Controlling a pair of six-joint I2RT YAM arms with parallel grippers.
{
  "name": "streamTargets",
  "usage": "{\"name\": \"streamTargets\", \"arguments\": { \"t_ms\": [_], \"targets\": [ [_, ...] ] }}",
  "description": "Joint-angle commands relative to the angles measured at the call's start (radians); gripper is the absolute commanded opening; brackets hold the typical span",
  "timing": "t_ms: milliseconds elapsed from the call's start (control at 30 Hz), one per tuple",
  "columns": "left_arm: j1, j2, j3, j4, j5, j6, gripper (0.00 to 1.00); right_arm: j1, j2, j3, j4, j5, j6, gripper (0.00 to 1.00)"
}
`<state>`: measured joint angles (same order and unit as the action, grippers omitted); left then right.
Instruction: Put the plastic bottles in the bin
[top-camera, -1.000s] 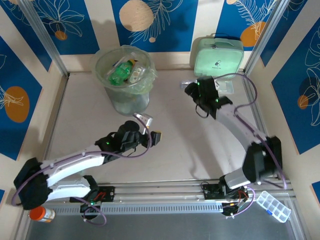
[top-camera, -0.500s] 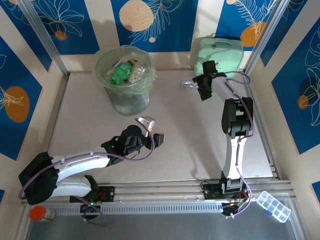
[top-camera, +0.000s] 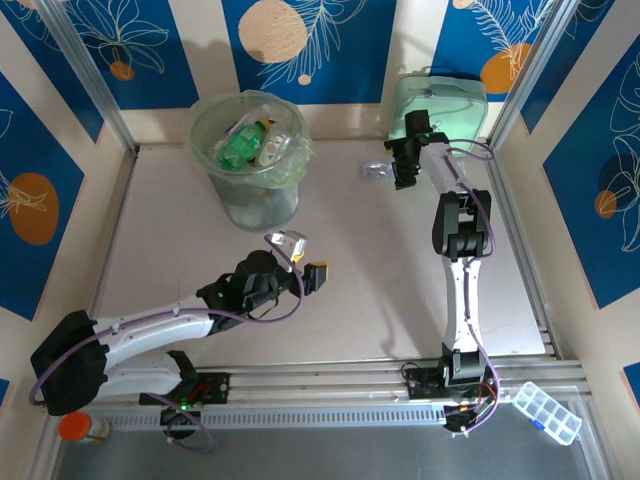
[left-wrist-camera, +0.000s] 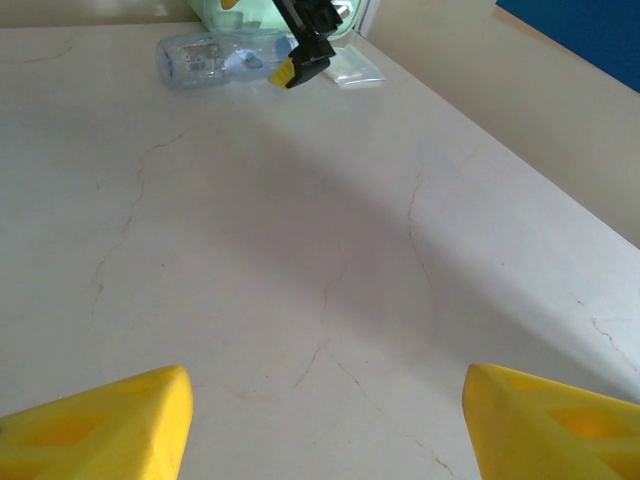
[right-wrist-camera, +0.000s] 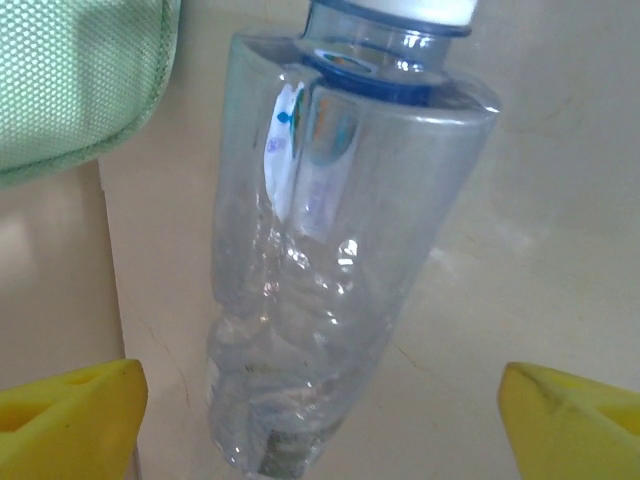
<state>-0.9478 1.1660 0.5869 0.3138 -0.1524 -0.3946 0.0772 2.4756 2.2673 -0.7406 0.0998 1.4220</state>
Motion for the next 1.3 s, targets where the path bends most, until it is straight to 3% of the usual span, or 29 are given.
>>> {"name": "streamTargets", "arguments": {
  "t_ms": [0, 333, 433, 600, 767, 1067, 1267],
  "targets": [
    [-0.009, -0.008, -0.002, 0.013, -0.022, 0.007, 0.71, -0.008, 0.075, 0.127, -0.164, -0.014, 0.067, 0.92],
    [-0.009, -0.060, -0.014, -0.016, -0.083, 0.019, 0.71, 0.004, 0.161, 0.260, -0.336, 0.092, 0.172, 0.84],
    [-0.009, -0.069, -0.020, -0.012, -0.094, 0.023, 0.71, 0.001, 0.169, 0.258, -0.346, 0.093, 0.173, 0.70],
    [-0.010, -0.057, -0.018, -0.009, -0.101, 0.030, 0.71, 0.001, 0.143, 0.197, -0.357, 0.090, 0.169, 0.56],
    [-0.009, -0.061, -0.015, -0.013, -0.098, 0.038, 0.72, 0.002, 0.018, 0.002, -0.266, 0.063, 0.123, 0.53],
    [-0.009, -0.096, -0.011, -0.044, -0.110, 0.034, 0.77, 0.044, -0.421, -0.569, 0.071, 0.066, -0.066, 0.52],
    [-0.009, -0.160, -0.024, -0.057, -0.120, 0.034, 0.83, 0.193, -0.752, -0.883, 0.233, 0.154, -0.217, 0.52]
  ]
}}
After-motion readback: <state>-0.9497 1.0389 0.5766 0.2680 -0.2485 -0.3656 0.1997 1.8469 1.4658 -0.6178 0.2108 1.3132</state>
